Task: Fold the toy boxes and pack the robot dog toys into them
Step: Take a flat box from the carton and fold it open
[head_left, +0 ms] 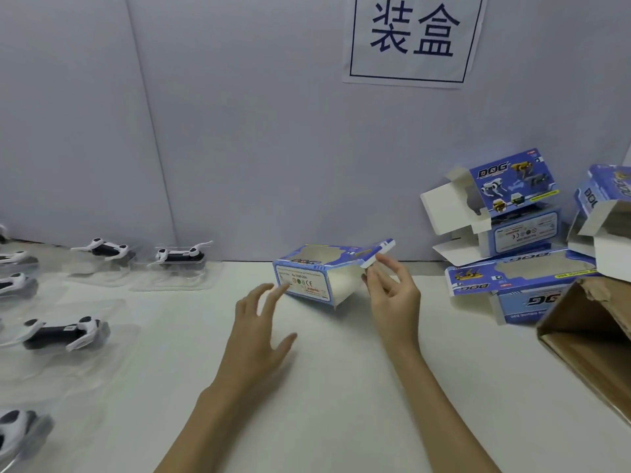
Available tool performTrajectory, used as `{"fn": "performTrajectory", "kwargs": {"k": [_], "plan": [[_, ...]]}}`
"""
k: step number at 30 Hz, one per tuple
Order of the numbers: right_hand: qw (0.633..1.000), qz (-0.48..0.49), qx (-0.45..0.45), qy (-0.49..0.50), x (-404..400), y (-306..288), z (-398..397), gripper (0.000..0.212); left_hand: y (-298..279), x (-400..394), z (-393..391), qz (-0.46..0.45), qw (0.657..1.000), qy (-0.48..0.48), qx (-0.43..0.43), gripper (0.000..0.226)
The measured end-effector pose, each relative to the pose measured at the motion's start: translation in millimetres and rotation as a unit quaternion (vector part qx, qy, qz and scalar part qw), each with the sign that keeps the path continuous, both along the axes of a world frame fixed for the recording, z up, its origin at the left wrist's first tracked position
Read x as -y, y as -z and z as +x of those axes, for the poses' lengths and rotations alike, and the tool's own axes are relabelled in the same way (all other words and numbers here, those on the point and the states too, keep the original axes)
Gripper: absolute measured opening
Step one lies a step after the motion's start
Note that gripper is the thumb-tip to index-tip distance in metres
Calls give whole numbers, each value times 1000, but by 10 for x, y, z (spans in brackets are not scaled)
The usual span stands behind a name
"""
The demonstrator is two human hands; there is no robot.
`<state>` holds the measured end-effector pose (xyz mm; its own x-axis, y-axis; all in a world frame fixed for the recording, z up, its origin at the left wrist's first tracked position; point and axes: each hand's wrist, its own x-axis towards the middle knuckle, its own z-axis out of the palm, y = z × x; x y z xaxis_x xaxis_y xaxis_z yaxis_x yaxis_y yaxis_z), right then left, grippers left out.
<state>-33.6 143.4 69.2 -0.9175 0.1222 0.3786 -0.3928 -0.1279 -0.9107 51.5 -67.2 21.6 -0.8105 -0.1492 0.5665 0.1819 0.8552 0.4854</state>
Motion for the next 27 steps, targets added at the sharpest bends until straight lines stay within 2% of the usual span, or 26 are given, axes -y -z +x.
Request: {"fn": "performTrajectory", "kwargs": {"k": [2,5,10,12,15,18,20,23,25,27], "plan": [[998,-9,-55,-10,0,-147,167,27,25,0,-16,-99,994,-1,-39,110],[991,-12,-123,-49,33,-310,418,26,3,-55,-60,-106,991,-16,-79,125],[977,30,-172,-120,151,-290,524,33,-34,-138,-151,-40,988,-20,-149,94],[975,57,-178,-123,152,-239,490,36,-33,-137,-166,-26,984,-27,-172,88],[972,111,-197,-57,128,-194,423,41,-91,-124,-111,80,982,-12,-170,100],[961,175,-210,32,117,-171,360,45,-189,-121,-6,234,956,75,-161,107],[974,151,-169,5,109,-173,337,55,-248,-110,43,318,928,122,-152,96],[989,76,-85,-95,96,-169,303,66,-327,-128,91,417,887,174,-97,78],[986,69,-59,-138,116,-142,308,63,-334,-136,101,466,856,218,-52,79],[982,79,-66,-158,155,-119,353,60,-336,-152,106,475,842,256,-15,86]]}}
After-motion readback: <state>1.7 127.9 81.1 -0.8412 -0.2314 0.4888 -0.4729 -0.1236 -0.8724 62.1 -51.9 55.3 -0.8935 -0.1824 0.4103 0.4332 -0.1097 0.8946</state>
